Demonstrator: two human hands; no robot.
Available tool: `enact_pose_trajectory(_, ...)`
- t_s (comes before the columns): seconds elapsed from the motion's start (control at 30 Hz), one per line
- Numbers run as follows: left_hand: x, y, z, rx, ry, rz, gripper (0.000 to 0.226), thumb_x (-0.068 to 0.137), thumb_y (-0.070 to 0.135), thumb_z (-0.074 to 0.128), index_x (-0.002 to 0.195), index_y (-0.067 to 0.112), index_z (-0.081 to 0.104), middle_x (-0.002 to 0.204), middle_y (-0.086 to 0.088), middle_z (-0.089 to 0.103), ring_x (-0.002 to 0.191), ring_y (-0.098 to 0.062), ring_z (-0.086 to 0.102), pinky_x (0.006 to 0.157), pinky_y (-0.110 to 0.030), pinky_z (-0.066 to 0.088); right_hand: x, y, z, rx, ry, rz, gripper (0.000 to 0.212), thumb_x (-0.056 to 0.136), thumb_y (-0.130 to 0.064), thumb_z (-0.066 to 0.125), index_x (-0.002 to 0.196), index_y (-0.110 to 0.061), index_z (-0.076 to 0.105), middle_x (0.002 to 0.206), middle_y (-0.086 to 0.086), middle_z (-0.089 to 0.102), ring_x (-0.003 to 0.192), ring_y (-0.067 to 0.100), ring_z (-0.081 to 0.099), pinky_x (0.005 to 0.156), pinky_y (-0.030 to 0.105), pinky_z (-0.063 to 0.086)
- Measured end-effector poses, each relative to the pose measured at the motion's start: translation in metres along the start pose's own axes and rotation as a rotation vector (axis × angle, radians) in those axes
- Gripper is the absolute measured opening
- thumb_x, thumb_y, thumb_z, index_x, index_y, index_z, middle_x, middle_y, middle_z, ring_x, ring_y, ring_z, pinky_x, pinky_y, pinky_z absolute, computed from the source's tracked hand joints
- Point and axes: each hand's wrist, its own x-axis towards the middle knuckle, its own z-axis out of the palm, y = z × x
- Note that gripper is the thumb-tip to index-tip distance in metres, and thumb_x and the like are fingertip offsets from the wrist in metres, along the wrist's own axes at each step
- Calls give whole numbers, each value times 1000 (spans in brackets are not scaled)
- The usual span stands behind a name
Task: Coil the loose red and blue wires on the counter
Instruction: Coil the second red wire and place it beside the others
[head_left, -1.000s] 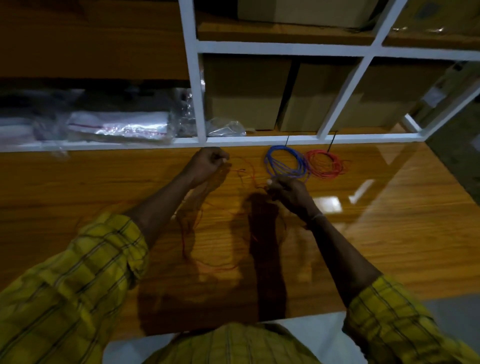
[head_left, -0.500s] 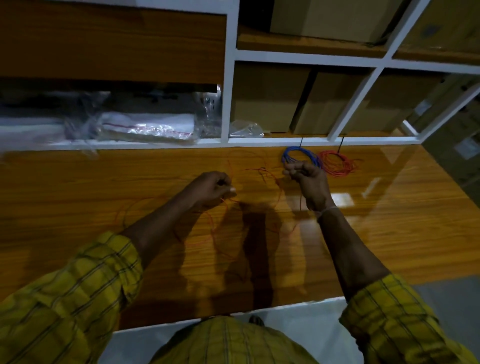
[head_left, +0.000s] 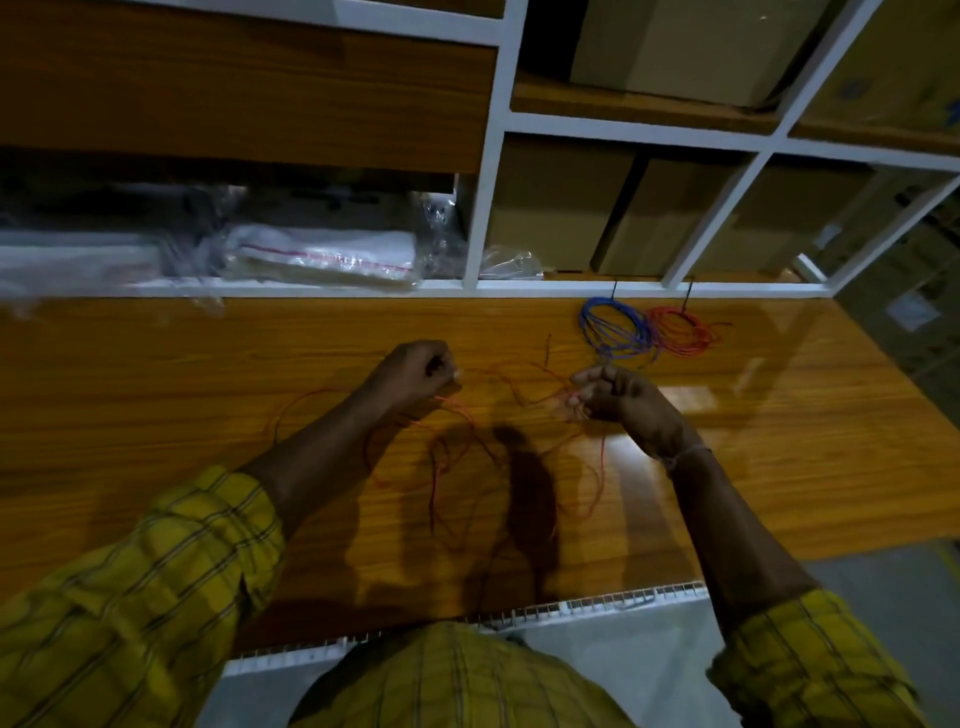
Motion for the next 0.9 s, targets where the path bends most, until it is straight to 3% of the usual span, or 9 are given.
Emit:
enact_pose_trajectory(0.07, -2, 0, -2, 17, 14, 13, 10, 99, 21, 66, 99, 11, 69, 91, 7, 64, 82, 4, 57, 67, -17, 46, 0, 5, 7, -23, -27, 58, 26, 100, 5, 55, 126, 7, 57, 111, 32, 71, 100, 39, 68, 80, 37, 55)
enact_pose_trajectory(0.2, -2, 2, -6, 42, 27, 22, 7, 99, 19, 65, 100, 13, 68, 95, 6, 62, 83, 0, 56, 67, -15, 45, 12, 17, 16, -164, -9, 184, 28, 104, -13, 57, 117, 11, 63, 101, 26, 76, 89, 39, 65, 78, 43, 52)
enact_pose_trajectory(0.3, -1, 1, -6, 39, 16, 16, 6, 98, 20, 67, 100, 14, 68, 100, 3, 62, 87, -7, 58, 71, -21, 48, 30, 29, 21, -300, 291, 165, 21, 99, -7, 62, 104, 13, 63, 94, 29, 74, 75, 31, 65, 65, 45, 54)
enact_pose_trajectory(0.37, 0, 0, -5, 31, 21, 9, 7, 98, 23, 67, 99, 16, 68, 101, 3, 62, 89, -9, 59, 71, -23, 49, 44, 34, 21, -552, 439, 119, 20, 91, -14, 74, 96, 3, 65, 90, 16, 73, 73, 22, 63, 64, 37, 49)
enact_pose_trajectory(0.53, 2, 4, -2, 29, 22, -3, 9, 98, 25, 68, 99, 16, 69, 101, 0, 63, 89, -10, 59, 69, -20, 45, 70, 51, 36, -823, 427, 196, 30, 82, -34, 81, 77, -6, 71, 75, 11, 71, 70, 24, 69, 66, 35, 58)
enact_pose_trajectory(0.67, 9, 17, -1, 18, 50, 17, 10, 98, 22, 67, 100, 13, 70, 102, -1, 64, 92, -12, 60, 76, -28, 51, 80, 67, 46, -853, 454, 238, 30, 85, -32, 71, 81, -3, 73, 90, 19, 74, 79, 28, 71, 68, 32, 56)
enact_pose_trajectory(0.73, 15, 20, 0, 33, 82, 27, 13, 98, 23, 68, 105, 13, 70, 109, -2, 63, 102, -15, 58, 84, -31, 51, 76, 65, 48, -767, 458, 168, 26, 92, -25, 68, 86, 0, 70, 95, 16, 73, 85, 26, 68, 69, 32, 50)
enact_pose_trajectory(0.83, 26, 26, -2, 94, 49, 10, 35, 98, 31, 67, 129, 18, 63, 137, -4, 57, 132, -21, 47, 101, -32, 41, 60, 50, 54, -546, 486, -117, 23, 100, -13, 57, 78, -20, 58, 86, 8, 69, 83, 28, 69, 71, 39, 54)
enact_pose_trajectory(0.9, 34, 35, -4, 124, -30, 30, 50, 99, 34, 65, 145, 19, 53, 150, -6, 49, 140, -24, 40, 105, -29, 34, 50, 32, 55, -499, 505, -285, 24, 104, -13, 52, 82, -22, 55, 83, 6, 67, 78, 25, 66, 67, 36, 50)
